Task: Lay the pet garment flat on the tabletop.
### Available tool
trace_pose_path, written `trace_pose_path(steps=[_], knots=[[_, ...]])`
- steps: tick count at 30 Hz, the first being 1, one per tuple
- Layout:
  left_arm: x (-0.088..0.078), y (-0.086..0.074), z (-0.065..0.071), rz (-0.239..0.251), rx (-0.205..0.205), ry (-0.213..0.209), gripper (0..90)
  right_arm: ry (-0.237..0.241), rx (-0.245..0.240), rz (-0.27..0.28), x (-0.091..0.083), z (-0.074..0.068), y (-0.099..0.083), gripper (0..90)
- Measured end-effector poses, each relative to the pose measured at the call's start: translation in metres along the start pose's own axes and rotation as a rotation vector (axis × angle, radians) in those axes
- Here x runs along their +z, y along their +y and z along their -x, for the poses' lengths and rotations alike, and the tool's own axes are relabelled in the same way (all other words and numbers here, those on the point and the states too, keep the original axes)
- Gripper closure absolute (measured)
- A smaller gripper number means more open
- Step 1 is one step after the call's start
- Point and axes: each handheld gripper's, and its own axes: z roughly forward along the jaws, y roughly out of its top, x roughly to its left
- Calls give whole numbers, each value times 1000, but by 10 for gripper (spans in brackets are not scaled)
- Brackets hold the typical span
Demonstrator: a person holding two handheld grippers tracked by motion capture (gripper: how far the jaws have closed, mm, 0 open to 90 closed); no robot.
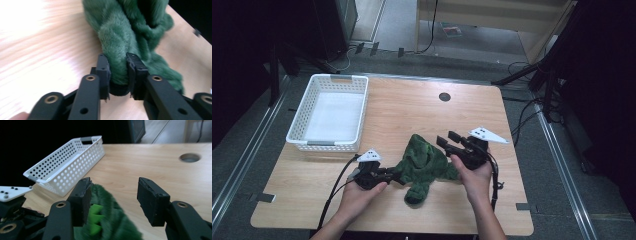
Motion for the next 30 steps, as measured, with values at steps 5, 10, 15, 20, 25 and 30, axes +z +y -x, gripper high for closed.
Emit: trace_pose_path(steps=[5,10,15,20,25,30], knots=[[-12,2,0,79,-21,69,559,24,-81,-122,-20,14,-16,427],[-12,3,2,87,-10,42,522,-5,-104,-267,-7,23,-45,414],[1,-1,6,30,23,26,513,1,-144,-400,22,23,-70,591],[7,-4,9,0,49,25,659,16,-237,-447,25,7,-82,701],[6,-4,6,-10,54,49,696,49,-243,-461,23,-5,-96,721],[3,-3,1,-5,39,70,726,147,-283,-494,13,-22,-106,708]])
